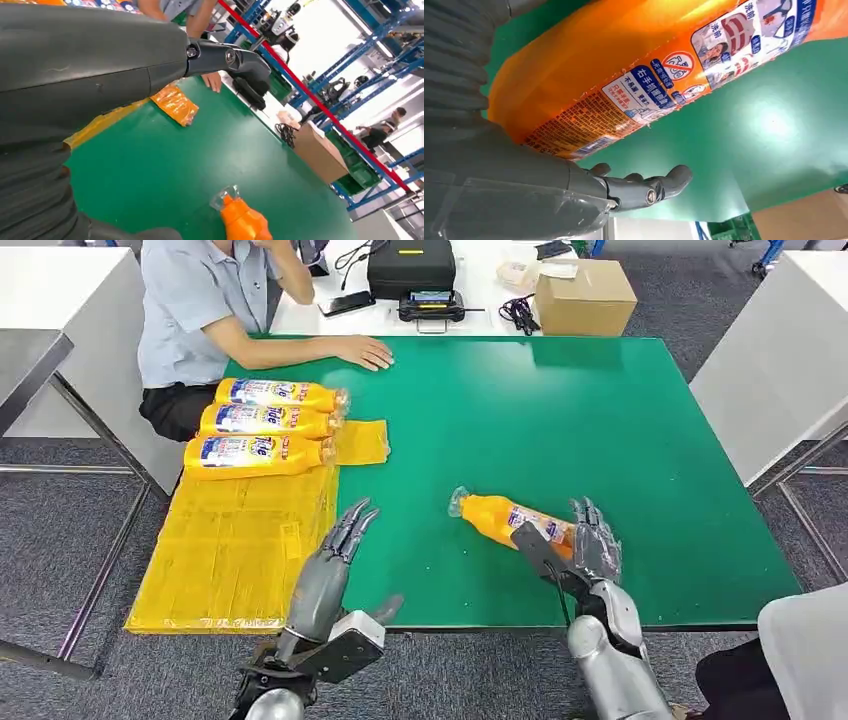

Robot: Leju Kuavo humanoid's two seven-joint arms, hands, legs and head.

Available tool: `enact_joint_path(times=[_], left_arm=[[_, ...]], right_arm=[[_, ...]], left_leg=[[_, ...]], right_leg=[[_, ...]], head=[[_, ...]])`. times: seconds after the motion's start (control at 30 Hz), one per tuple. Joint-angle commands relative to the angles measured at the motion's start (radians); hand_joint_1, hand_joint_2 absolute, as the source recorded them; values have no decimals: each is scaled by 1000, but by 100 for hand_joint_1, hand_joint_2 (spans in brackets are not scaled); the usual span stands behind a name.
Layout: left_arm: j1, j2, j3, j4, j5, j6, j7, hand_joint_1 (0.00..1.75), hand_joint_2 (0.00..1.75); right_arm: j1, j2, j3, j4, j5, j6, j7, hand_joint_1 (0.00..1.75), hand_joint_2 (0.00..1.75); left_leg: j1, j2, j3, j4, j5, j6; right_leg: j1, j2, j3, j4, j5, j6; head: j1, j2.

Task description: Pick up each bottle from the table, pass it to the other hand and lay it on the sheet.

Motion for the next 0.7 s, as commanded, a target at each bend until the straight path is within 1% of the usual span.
enact_joint_path(times=[0.03,0.2,0.27,0.4,0.47,0.53,0.6,0.7], left_arm=[[-57,8,-31,80,9,-9,7,0,175],[-64,5,-33,90,18,-19,16,0,175],[-69,3,-35,95,20,-21,16,0,175],[-89,3,-44,119,35,-27,15,0,175],[-95,4,-47,130,40,-28,14,0,175],[-98,4,-52,136,44,-31,12,0,175],[-98,4,-52,136,44,-31,12,0,175],[-98,4,-52,136,44,-31,12,0,175]], right_arm=[[-79,-40,40,157,18,66,47,0,175],[-95,-77,71,139,19,133,68,0,175],[-105,-87,83,137,15,160,68,0,175],[-130,-115,120,171,-21,233,91,0,175],[-140,-132,122,187,-49,258,79,0,175],[-153,-146,143,194,-49,260,80,0,175],[-155,-147,143,194,-49,260,80,0,175],[-156,-144,145,193,-49,261,81,0,175]], left_leg=[[1,1,3,0,0,-1],[2,1,5,0,-1,-2],[0,1,4,0,0,-1],[1,3,5,0,0,-2],[1,3,6,0,0,-2],[1,2,6,-1,0,-2],[2,4,8,0,0,-2],[0,3,7,0,1,0]], right_leg=[[1,0,3,-1,0,-1],[2,0,6,-1,0,-2],[0,0,5,-1,0,-1],[1,1,5,-1,1,-1],[1,1,6,-1,1,-1],[1,0,7,-2,1,-1],[2,1,8,-2,1,-2],[1,1,7,-1,1,0]], head=[[0,0],[0,0],[0,0],[0,0],[0,0],[0,0],[0,0],[0,0]])
